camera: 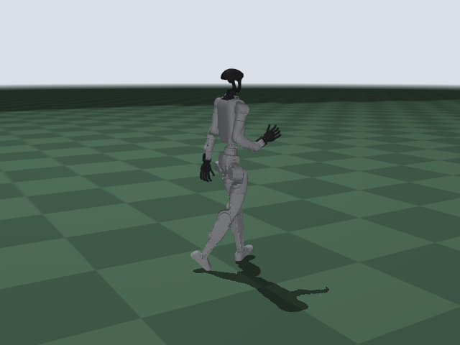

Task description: Walk run

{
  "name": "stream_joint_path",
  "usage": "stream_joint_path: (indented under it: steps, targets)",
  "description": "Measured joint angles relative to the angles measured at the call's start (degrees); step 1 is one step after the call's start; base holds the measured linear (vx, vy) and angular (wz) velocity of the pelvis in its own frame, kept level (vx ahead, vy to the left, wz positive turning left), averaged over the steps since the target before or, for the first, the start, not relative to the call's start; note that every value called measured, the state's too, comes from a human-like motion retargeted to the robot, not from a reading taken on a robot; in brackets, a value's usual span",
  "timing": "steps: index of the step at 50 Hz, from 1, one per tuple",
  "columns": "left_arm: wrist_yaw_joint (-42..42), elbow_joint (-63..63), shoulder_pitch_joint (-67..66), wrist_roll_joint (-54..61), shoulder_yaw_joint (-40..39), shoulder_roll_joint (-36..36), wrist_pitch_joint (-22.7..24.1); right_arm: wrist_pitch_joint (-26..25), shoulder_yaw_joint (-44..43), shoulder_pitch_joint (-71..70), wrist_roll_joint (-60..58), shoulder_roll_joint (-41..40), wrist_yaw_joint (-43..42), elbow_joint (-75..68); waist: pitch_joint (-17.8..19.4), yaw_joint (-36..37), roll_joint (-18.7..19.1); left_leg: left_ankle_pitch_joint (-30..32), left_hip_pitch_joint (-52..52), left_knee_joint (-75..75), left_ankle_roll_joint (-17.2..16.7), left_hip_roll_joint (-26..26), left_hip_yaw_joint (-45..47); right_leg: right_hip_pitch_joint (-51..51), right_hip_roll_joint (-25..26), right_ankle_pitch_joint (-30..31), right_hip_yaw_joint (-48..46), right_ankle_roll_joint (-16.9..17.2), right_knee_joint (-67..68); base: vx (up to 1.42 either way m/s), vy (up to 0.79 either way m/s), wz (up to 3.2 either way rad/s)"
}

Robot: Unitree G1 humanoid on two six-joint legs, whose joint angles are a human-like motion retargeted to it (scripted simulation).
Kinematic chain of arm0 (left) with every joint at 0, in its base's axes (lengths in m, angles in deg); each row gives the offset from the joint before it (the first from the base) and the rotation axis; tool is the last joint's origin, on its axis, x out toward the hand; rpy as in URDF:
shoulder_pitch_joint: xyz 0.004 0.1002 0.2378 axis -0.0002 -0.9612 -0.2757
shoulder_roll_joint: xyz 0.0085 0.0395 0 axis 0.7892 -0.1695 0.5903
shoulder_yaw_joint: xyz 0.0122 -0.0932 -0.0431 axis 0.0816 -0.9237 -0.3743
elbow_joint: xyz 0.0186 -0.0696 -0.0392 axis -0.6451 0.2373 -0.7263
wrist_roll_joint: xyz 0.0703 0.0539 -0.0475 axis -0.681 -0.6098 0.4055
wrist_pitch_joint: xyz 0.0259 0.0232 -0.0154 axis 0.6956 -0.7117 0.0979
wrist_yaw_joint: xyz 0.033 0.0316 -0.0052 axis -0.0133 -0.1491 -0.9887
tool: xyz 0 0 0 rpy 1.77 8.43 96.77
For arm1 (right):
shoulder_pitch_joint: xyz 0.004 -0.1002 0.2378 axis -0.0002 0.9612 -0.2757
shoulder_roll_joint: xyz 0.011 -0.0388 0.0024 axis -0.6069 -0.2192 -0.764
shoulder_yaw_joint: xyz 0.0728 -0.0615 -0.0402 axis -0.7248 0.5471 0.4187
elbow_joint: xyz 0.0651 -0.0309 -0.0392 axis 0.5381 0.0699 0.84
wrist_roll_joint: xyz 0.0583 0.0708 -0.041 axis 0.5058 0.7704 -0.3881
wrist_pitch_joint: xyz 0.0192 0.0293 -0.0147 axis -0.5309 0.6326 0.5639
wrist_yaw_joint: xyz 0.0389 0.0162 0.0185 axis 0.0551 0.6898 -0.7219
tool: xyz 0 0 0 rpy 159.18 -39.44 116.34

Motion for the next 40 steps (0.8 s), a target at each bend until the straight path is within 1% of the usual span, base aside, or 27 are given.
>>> stream_joint_path:
  steps: [3, 4, 5, 8, 10, 11, 13, 15, 18, 20, 23, 25, 26, 27, 28, 30, 32, 33, 34, 35, 36, 37, 38, 39, 40]
  targets:
    - [-2.2, -0.9, 3.2, 2.5, 0.4, 0.1, 2.1, 0.3, 0.5, 0.5, -1.3, 0.2, -1.4, 0.2, -0.9, -1.2, 4.8, -1.3, 2.7, -0.4, 0.0, 2.2, -4.6, -5.1, 3.4, 9.0, 1.9, -5.5, 12.6, 0.64, 0.16, 1.76]
    - [-2.3, -1.5, 4.7, 3.1, 1.0, 0.2, 2.4, 0.6, 0.0, 0.5, -1.0, 0.2, -1.2, 0.0, -1.1, -1.4, 6.0, -1.4, 3.2, -0.3, 0.0, 2.6, -6.7, -7.6, 5.0, 8.0, 4.7, -6.0, 16.6, 0.5, 0.18, 2.0]
    - [-2.1, -2.1, 6.4, 3.6, 1.8, 0.4, 2.4, 0.8, -0.7, 0.6, -0.6, 0.1, -0.9, -0.1, -1.2, -1.6, 7.1, -1.4, 3.5, -0.1, 0.0, 2.8, -8.9, -10.5, 6.9, 5.3, 8.2, -6.0, 20.5, 0.34, 0.16, 2.22]
    - [-0.7, -4.7, 12.2, 2.8, 4.3, 1.1, 2.6, 0.2, -3.3, 1.7, -0.2, -0.3, -1.3, 0.0, -1.5, -1.3, 8.8, -1.0, 4.9, 0.1, 0.0, 1.7, -15.5, -16.5, 9.7, -0.7, 17.2, -5.1, 26.4, 0.4, 0.21, 2.33]
    - [-0.2, -7.0, 15.8, 1.3, 6.9, 1.5, 3.6, -0.4, -5.2, 3.1, -1.3, -0.4, -3.2, 0.8, -1.7, -1.7, 9.4, -0.6, 6.2, 0.0, 0.0, 0.9, -19.3, -18.8, 8.9, -4.0, 18.7, -7.3, 25.9, 0.54, 0.19, 2.7]
    - [-0.3, -8.1, 17.6, 0.4, 8.3, 1.7, 4.2, -0.5, -6.1, 3.7, -1.8, -0.4, -3.8, 1.2, -1.8, -2.4, 9.5, -0.3, 6.8, 0.1, 0.0, 0.5, -21.4, -19.8, 7.8, -5.7, 19.1, -8.7, 24.5, 0.44, 0.11, 2.98]
    - [-0.8, -10.1, 21.1, -1.5, 11.0, 2.2, 5.2, -0.6, -7.4, 5.0, -2.1, -0.7, -4.5, 1.6, -2.0, -3.6, 9.4, 0.0, 7.9, 0.4, 0.0, -0.7, -25.9, -21.3, 5.8, -7.4, 20.8, -10.3, 20.2, 0.46, 0.08, 2.95]
    - [-1.3, -11.8, 24.4, -3.0, 13.0, 2.6, 5.9, -0.7, -8.2, 6.3, -1.7, -0.9, -5.0, 1.7, -2.2, -4.7, 8.7, 0.1, 9.1, 0.9, 0.0, -2.5, -30.6, -22.5, 5.0, -7.0, 25.0, -9.4, 13.7, 0.43, 0.02, 2.83]
    - [-2.1, -13.5, 28.4, -3.9, 14.6, 2.8, 7.0, -1.1, -9.1, 7.7, -1.5, -1.0, -5.7, 1.6, -2.2, -6.4, 6.5, 0.6, 11.7, 1.1, 0.0, -5.5, -35.7, -23.9, 4.7, -6.9, 35.4, -6.5, 3.7, 0.53, -0.01, 2.52]
    - [-2.5, -14.4, 30.3, -3.3, 15.3, 2.8, 7.9, -1.4, -9.4, 8.1, -2.1, -0.7, -6.0, 1.7, -1.7, -6.4, 4.8, 0.7, 13.9, 1.0, 0.0, -7.1, -37.6, -24.9, 3.2, -7.6, 40.8, -6.0, -2.3, 0.61, -0.02, 1.79]
    - [-2.5, -15.2, 32.4, -2.0, 16.5, 3.7, 9.6, -1.8, -9.9, 7.3, -3.8, -0.4, -6.5, 2.0, -0.3, -6.5, 3.4, 1.1, 17.2, 0.8, -0.6, -8.0, -40.6, -27.5, -0.2, -7.9, 40.1, -6.2, -10.7, 0.58, -0.1, 1.39]
    - [-2.5, -15.4, 32.6, -2.3, 16.5, 4.5, 9.9, -1.7, -9.7, 6.7, -4.2, -0.3, -6.3, 2.1, 0.4, -6.7, 3.1, 1.4, 19.4, 0.8, -1.5, -7.8, -42.2, -28.5, 0.1, -9.2, 40.8, -3.4, -15.8, 0.6, -0.18, 1.04]
    - [-2.6, -15.3, 32.3, -2.8, 16.3, 5.0, 9.8, -1.7, -9.4, 6.3, -4.1, -0.3, -6.0, 2.2, 0.8, -6.7, 2.8, 1.8, 20.6, 0.7, -2.1, -7.9, -42.8, -28.4, -0.1, -10.1, 39.8, 0.2, -17.5, 0.61, -0.21, 0.75]
    - [-2.6, -15.0, 31.9, -3.3, 16.0, 5.5, 9.5, -1.6, -9.2, 5.9, -4.1, -0.3, -5.6, 2.2, 1.2, -6.8, 2.7, 2.4, 21.8, 0.7, -2.8, -7.9, -43.4, -28.4, -0.1, -10.6, 38.5, 2.3, -18.7, 0.76, -0.26, 0.59]
    - [-2.7, -14.5, 31.3, -3.8, 15.6, 6.0, 9.1, -1.6, -9.0, 5.4, -4.0, -0.4, -5.2, 2.2, 1.4, -6.9, 2.8, 3.4, 22.8, 0.7, -3.8, -7.6, -43.8, -28.2, 0.1, -10.1, 36.6, 1.3, -19.0, 0.77, -0.25, 0.64]
    - [-2.9, -12.8, 29.7, -4.5, 14.7, 6.7, 7.9, -1.8, -8.8, 4.5, -4.2, -0.5, -4.6, 2.2, 1.2, -7.9, 3.0, 5.9, 24.0, 1.3, -6.2, -7.5, -45.3, -27.0, 1.7, -8.3, 38.1, -0.4, -17.7, 0.68, -0.2, 0.83]
    - [-3.3, -10.4, 27.2, -5.1, 13.5, 7.1, 6.3, -2.0, -8.4, 4.2, -4.9, -0.9, -4.6, 2.5, 0.6, -9.8, 3.5, 10.0, 24.7, 3.1, -9.5, -7.3, -47.7, -26.3, 1.8, -7.1, 36.3, -0.7, -15.4, 0.72, -0.25, 1.2]
    - [-3.5, -9.1, 25.7, -5.4, 12.7, 7.2, 5.3, -2.1, -8.0, 4.2, -5.2, -1.2, -4.7, 2.5, 0.3, -11.2, 4.3, 13.1, 24.7, 4.4, -11.7, -6.8, -49.5, -25.8, 2.8, -7.2, 38.7, -1.3, -14.4, 0.81, -0.33, 1.3]
    - [-3.7, -7.8, 23.9, -5.7, 11.9, 7.0, 4.1, -2.1, -7.7, 4.4, -5.3, -1.6, -4.7, 2.4, -0.1, -11.9, 5.0, 17.1, 24.5, 6.0, -14.7, -6.2, -50.5, -25.6, 3.9, -7.5, 39.9, -2.7, -13.2, 0.87, -0.36, 1.16]
    - [-4.0, -6.6, 22.1, -5.9, 11.1, 6.6, 2.9, -2.2, -7.5, 4.5, -5.2, -2.0, -4.7, 2.2, -0.5, -12.3, 5.7, 21.6, 24.1, 7.8, -18.1, -5.5, -51.2, -25.5, 5.2, -8.0, 40.3, -4.6, -11.8, 0.81, -0.29, 1.02]
    - [-4.4, -5.4, 20.3, -5.5, 10.8, 5.9, 1.7, -2.2, -7.6, 4.3, -4.9, -2.1, -4.5, 1.8, -0.9, -12.6, 6.3, 26.1, 22.6, 10.7, -22.8, -4.4, -49.9, -25.3, 5.4, -8.8, 39.4, -6.2, -10.7, 0.77, -0.15, 1.05]
    - [-4.5, -4.2, 18.6, -4.8, 10.7, 5.2, 0.9, -2.3, -7.8, 4.1, -4.5, -2.0, -4.3, 1.5, -1.2, -13.1, 6.5, 30.2, 21.1, 13.8, -26.8, -4.1, -47.8, -24.9, 4.4, -9.9, 37.8, -7.1, -9.5, 0.79, 0.12, 1.18]
    - [-4.4, -2.8, 17.3, -3.5, 11.2, 4.7, 0.7, -2.4, -8.0, 3.8, -4.3, -1.6, -4.0, 1.4, -1.3, -13.6, 6.2, 33.3, 19.3, 17.4, -29.2, -5.4, -43.7, -24.3, 0.8, -11.6, 34.7, -6.5, -8.2, 0.85, 0.34, 1.39]
    - [-4.0, -1.7, 16.3, -2.8, 11.6, 4.7, 0.7, -2.6, -8.2, 3.3, -4.2, -1.3, -4.1, 1.4, -1.5, -14.3, 5.6, 36.0, 16.8, 21.6, -30.0, -6.2, -38.3, -23.7, -2.2, -12.7, 31.9, -5.8, -7.4, 0.83, 0.52, 1.67]
    - [-3.4, -0.7, 15.4, -2.4, 12.0, 4.8, 0.8, -2.7, -8.4, 2.9, -4.2, -1.2, -4.4, 1.4, -1.6, -15.0, 4.9, 38.6, 13.9, 26.2, -30.0, -6.7, -32.1, -23.2, -5.0, -13.6, 29.4, -5.0, -6.8, 0.6, 0.17, 1.83]
